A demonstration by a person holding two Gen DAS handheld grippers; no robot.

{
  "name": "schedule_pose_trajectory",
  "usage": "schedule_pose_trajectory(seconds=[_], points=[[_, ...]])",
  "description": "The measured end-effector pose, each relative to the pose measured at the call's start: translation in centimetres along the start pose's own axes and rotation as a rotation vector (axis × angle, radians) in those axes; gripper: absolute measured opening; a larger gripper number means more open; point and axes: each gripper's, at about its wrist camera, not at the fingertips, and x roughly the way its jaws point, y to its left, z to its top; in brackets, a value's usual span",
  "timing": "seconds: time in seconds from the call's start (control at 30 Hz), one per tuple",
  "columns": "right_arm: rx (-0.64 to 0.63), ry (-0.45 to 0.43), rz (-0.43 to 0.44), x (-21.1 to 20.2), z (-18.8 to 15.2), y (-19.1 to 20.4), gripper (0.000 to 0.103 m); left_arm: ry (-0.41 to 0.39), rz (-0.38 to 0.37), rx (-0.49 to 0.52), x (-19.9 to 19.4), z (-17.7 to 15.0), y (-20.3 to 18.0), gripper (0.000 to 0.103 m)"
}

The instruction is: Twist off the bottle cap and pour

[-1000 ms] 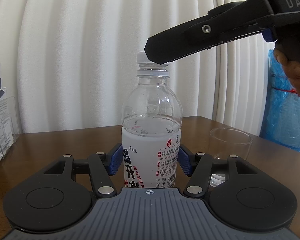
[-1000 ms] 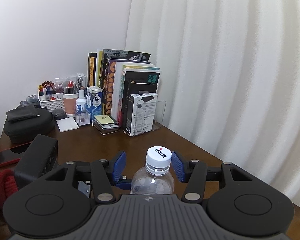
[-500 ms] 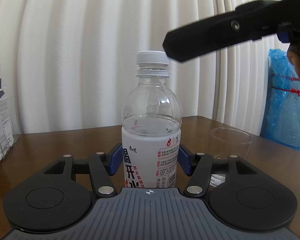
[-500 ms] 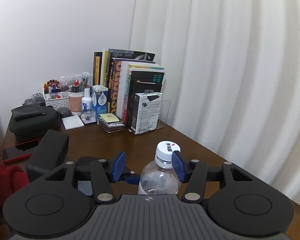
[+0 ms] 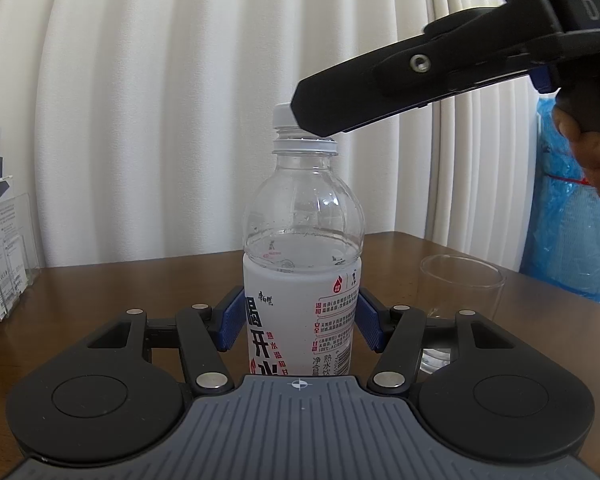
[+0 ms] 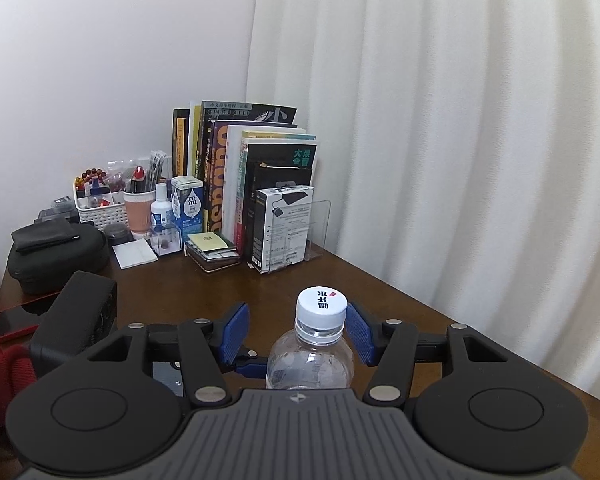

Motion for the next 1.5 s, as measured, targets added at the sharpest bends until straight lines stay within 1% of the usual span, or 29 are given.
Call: schedule_pose_trajectory(seconds=[0.3,0.37,0.5,0.7,1.1,1.13,1.2,1.33,1.5], points=[[-0.026,0.012,0.021,-1.1,-0.5,1.2,0.057,0.000,0.001,0.002,0.0,0.0,-0.2,0.058],[-0.030,-0.002,0.001,-1.4,-0.3,1.1,0.057,0.000,0.002,0.002,0.0,0.1,-0.2,0.058],[0.012,-0.016,-0.028,-1.0,0.1,-0.2,0.057,-0.001,0.001,0.000,0.0,0.0,0.1,0.058],[0.025,-0.007,-0.012,0.1,-0.2,-0.4,0.058,-0.001,0.000,-0.001,0.0,0.0,0.1,0.058],[-0.014,-0.005,0.020,-1.1,-0.6,1.4,0.058,0.000,0.002,0.000,0.2,0.1,0.0,0.058],[-0.020,-0.008,0.015,-1.2,-0.5,1.5,0.058,0.000,0.002,0.001,0.2,0.1,0.0,0.058],[-0.025,-0.030,-0.025,-1.4,-0.3,1.3,0.058,0.000,0.002,0.001,0.2,0.1,0.1,0.058],[0.016,-0.054,-0.086,-0.9,-0.1,0.2,0.058,0.000,0.003,-0.001,0.3,0.0,0.2,0.058],[0.038,-0.054,-0.092,0.4,-0.6,-0.2,0.057,0.000,0.002,-0.002,0.3,0.0,0.3,0.058]])
